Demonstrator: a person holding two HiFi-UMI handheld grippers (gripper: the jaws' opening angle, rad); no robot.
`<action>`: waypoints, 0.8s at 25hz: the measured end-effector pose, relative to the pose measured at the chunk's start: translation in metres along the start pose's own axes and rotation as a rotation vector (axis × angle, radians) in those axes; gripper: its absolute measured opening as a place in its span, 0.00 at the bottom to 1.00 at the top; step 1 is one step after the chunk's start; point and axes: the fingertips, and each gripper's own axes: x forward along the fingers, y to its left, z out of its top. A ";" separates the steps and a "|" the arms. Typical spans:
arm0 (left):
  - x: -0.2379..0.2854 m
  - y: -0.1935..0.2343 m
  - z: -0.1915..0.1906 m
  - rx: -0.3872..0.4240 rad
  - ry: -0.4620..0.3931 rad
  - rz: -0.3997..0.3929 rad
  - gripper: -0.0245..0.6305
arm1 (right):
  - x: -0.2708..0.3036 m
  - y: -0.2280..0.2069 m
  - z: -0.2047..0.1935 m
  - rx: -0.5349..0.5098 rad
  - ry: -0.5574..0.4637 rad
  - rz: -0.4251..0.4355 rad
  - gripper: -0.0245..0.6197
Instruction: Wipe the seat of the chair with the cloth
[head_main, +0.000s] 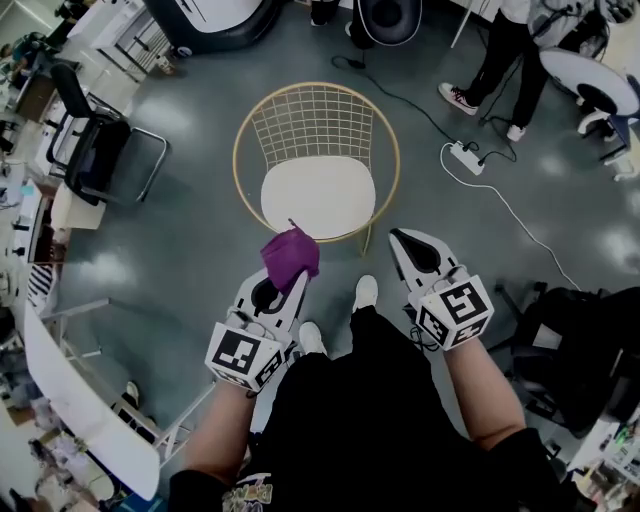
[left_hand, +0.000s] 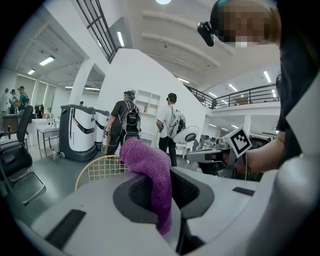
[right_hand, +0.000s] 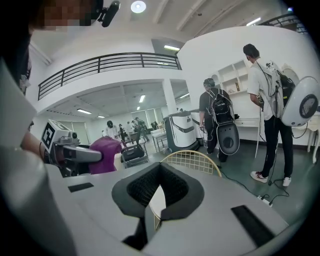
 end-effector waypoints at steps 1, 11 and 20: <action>0.000 0.000 0.001 0.000 -0.006 0.002 0.15 | 0.001 0.001 0.001 -0.003 -0.001 0.003 0.06; -0.028 0.016 0.007 -0.005 -0.031 0.003 0.15 | 0.011 0.031 0.010 -0.026 -0.004 -0.001 0.06; 0.010 0.027 0.001 -0.010 0.016 -0.008 0.15 | 0.034 0.008 0.001 0.000 0.016 0.013 0.06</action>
